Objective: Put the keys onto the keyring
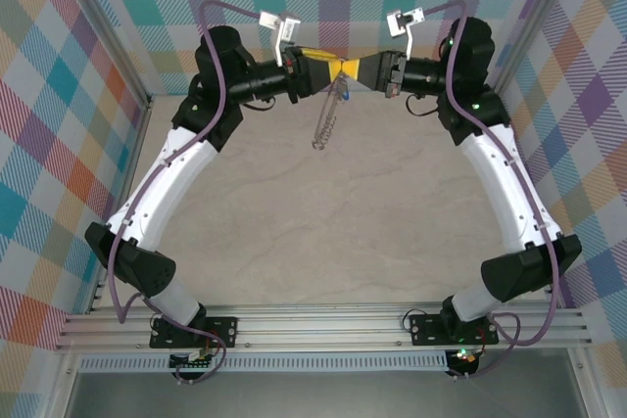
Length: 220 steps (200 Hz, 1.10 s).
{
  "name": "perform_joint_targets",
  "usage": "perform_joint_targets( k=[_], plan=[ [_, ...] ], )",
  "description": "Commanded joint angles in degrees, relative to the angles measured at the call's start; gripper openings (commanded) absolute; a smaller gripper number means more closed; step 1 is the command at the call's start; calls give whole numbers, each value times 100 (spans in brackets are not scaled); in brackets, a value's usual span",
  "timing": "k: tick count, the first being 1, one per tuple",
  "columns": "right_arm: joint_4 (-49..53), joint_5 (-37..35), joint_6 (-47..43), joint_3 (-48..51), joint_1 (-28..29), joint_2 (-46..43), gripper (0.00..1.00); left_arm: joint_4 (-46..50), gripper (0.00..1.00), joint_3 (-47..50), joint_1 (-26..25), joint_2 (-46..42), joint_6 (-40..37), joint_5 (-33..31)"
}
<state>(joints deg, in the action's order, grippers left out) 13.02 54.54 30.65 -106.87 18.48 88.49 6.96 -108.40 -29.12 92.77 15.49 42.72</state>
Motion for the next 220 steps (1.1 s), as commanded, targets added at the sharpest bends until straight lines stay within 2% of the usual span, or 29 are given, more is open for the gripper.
perform_joint_targets(
  k=[1,15,39,93,120,137,161,191,220],
  plan=[
    [2114,-411,-1904,-763,41,98,0,695,51,-256,10,-359,-555,-171],
    [2873,-783,-2540,-1108,42,207,0,1168,60,-343,54,-416,-807,-197],
    [3505,-1222,-3222,-1392,39,285,0,1798,74,-512,142,-445,-1218,-215],
    [4580,-1612,-4299,-2333,137,573,0,2648,76,-767,303,-409,-1918,79],
    [5252,-1654,-4612,-3127,363,891,0,2947,71,-903,338,-293,-2107,479],
    [5605,-1762,-4766,-3535,597,1079,0,3024,64,-980,362,-220,-2161,679],
    [5652,-1900,-4823,-3498,788,1072,0,3107,55,-1090,373,-139,-2208,806],
    [5577,-1729,-4737,-3483,802,1059,0,3120,42,-1136,381,-64,-2208,952],
    [5493,-1441,-4608,-3481,816,1065,0,3110,39,-1197,382,34,-2139,1137]
  ],
)
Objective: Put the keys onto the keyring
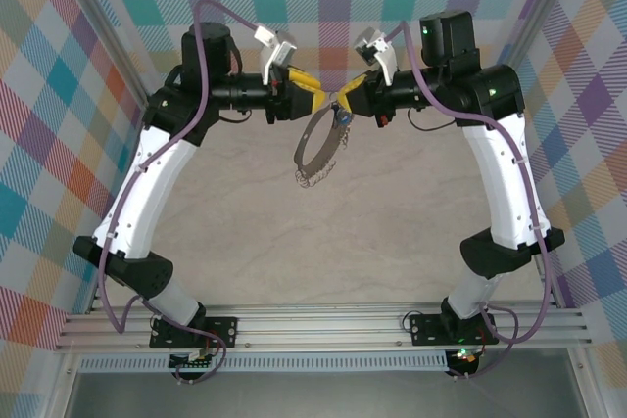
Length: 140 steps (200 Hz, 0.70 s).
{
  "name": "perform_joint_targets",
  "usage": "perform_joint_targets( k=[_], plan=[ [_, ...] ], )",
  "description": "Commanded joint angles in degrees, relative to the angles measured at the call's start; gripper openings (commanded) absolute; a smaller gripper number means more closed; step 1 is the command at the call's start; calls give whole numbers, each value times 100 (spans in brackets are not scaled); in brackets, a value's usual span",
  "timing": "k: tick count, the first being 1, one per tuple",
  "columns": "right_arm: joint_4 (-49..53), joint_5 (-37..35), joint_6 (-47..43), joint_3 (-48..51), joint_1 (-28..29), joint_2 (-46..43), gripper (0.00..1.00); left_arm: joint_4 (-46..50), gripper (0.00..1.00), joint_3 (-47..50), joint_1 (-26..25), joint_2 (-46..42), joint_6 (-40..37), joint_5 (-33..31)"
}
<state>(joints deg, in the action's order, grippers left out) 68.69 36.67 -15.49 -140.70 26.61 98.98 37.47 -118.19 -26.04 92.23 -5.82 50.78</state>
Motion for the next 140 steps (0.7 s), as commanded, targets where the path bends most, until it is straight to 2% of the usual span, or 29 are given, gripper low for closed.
perform_joint_targets(
  k=[1,112,140],
  plan=[
    [-70,348,8,-98,3,16,0,58,39,-220,74,91,-3,338],
    [-283,622,212,-77,134,54,0,-350,37,-222,57,284,372,711],
    [-341,647,256,-71,143,78,0,-429,32,-209,29,305,429,816]
  ],
)
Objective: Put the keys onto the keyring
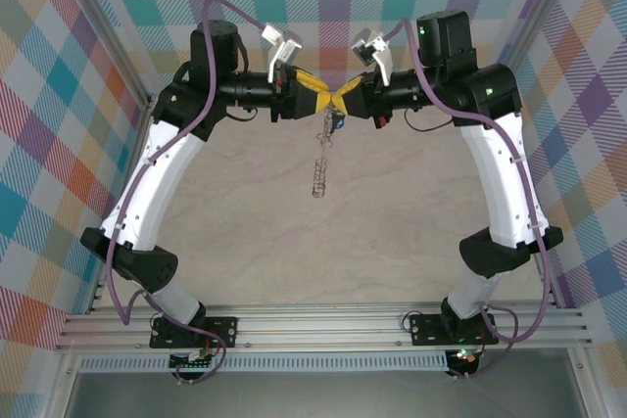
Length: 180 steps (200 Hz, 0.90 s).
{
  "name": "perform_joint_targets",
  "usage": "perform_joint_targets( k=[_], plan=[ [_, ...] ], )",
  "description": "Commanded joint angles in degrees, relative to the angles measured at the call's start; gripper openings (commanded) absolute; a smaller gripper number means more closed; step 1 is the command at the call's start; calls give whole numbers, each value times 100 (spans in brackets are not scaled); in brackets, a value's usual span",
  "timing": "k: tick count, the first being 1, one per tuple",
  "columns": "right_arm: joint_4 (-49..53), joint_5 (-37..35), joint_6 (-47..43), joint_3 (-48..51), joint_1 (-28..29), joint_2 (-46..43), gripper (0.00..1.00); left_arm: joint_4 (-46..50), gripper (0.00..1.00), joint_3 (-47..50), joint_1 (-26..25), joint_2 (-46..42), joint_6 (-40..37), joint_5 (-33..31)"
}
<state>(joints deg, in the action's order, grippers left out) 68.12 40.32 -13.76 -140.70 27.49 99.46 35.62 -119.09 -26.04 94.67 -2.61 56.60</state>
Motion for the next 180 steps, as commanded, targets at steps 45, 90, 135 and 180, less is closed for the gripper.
perform_joint_targets(
  k=[45,90,135,180],
  plan=[
    [-335,252,119,-51,55,54,0,-266,21,-137,-15,119,155,406],
    [-350,196,128,-52,55,74,0,-119,16,-124,-59,143,121,671],
    [-361,230,154,-45,56,92,0,150,2,-105,-102,111,-63,809],
    [-395,272,198,-44,55,126,0,377,16,-89,-110,86,-115,852]
  ],
)
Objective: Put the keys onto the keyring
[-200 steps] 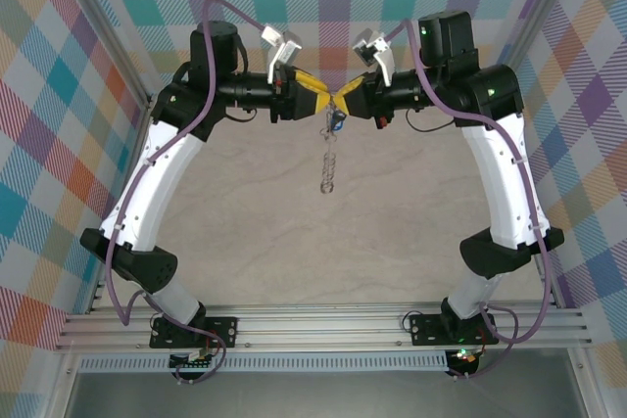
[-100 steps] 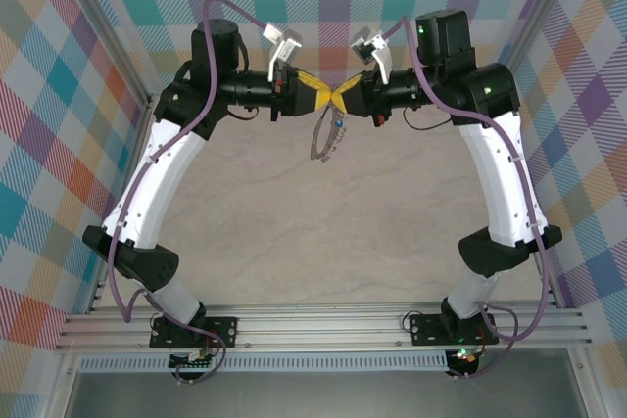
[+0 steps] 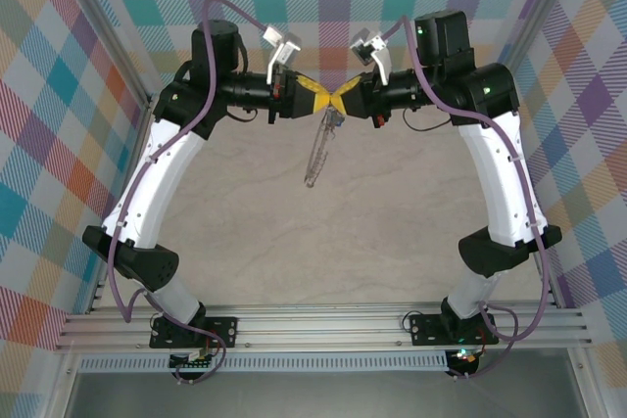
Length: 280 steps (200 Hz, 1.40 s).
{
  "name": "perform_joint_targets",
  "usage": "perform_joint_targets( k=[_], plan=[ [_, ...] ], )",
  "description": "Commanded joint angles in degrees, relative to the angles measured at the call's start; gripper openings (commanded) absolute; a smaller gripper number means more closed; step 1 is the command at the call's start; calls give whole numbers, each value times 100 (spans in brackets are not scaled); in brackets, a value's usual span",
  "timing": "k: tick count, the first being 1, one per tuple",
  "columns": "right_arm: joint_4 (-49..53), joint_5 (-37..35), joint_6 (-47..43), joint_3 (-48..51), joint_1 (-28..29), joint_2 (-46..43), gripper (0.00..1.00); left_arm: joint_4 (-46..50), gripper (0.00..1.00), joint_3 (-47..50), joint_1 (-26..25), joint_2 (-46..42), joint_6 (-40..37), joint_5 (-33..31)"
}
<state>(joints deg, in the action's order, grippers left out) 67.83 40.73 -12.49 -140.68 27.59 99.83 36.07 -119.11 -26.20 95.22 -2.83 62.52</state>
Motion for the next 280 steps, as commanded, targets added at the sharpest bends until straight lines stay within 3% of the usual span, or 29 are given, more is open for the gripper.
perform_joint_targets(
  k=[1,29,49,86,98,118,151,176,280],
  plan=[
    [-367,227,71,-46,44,89,0,335,16,-86,-91,27,-94,260],
    [-405,275,114,-47,44,91,0,328,12,-4,-118,-15,-120,269],
    [-436,328,165,-44,45,99,0,263,0,44,-154,-30,-113,269],
    [-656,388,431,-13,37,106,0,-130,0,129,-296,-59,181,-172],
    [-780,363,562,42,14,82,17,-425,0,250,-324,-125,363,-637],
    [-1319,530,1035,448,-210,-151,37,-1382,0,822,-334,-416,767,-1319],
    [-3232,1095,2231,2021,-928,-985,48,-2490,0,1285,-334,-763,1103,-1978],
    [-4554,1373,3200,3024,-1362,-1440,52,-2807,0,1273,-334,-794,1274,-2061],
    [-5157,1289,3679,3692,-1340,-1607,58,-3531,0,960,-375,-530,1935,-1902]
  ],
)
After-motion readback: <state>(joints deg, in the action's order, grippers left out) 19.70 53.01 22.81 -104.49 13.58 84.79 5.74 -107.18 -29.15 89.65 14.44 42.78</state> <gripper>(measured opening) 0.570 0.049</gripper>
